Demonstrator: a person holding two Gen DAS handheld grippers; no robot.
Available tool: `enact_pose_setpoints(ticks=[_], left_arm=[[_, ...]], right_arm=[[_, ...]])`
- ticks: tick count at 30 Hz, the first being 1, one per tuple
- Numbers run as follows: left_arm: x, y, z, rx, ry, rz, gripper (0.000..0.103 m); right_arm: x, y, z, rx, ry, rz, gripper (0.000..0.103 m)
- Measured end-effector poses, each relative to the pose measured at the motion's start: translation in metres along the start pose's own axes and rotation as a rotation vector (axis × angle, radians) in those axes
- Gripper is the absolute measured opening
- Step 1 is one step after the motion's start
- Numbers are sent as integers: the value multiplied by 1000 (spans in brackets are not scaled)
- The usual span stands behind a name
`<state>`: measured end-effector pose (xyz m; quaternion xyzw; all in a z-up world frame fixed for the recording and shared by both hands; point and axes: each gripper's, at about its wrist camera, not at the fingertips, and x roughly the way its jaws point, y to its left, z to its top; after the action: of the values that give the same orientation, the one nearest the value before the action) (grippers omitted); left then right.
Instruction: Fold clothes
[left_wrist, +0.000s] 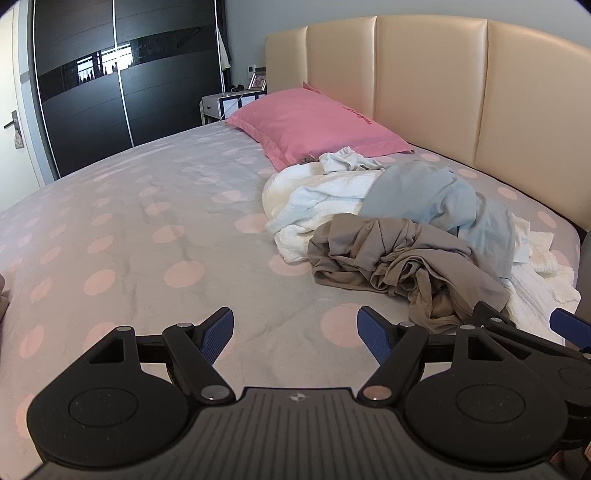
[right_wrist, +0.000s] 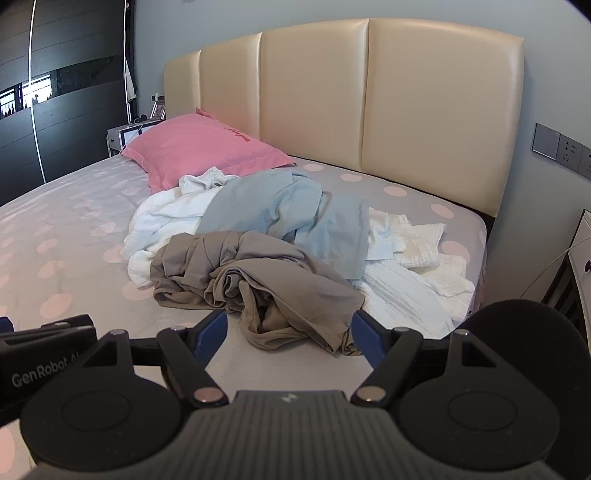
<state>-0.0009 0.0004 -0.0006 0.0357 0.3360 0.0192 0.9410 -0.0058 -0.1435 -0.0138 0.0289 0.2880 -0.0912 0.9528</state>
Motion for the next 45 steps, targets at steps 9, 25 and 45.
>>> enact_pose_setpoints(ticks=[9, 25, 45], left_arm=[[-2, 3, -8, -29, 3, -11, 73], [-6, -2, -5, -27, 13, 12, 73], [-8, 1, -3, -43, 14, 14, 73]], right_arm=[[-4, -2, -1, 5, -30, 7, 76], [-9, -5, -2, 18, -49, 24, 76], [-10, -5, -1, 13, -54, 29, 77]])
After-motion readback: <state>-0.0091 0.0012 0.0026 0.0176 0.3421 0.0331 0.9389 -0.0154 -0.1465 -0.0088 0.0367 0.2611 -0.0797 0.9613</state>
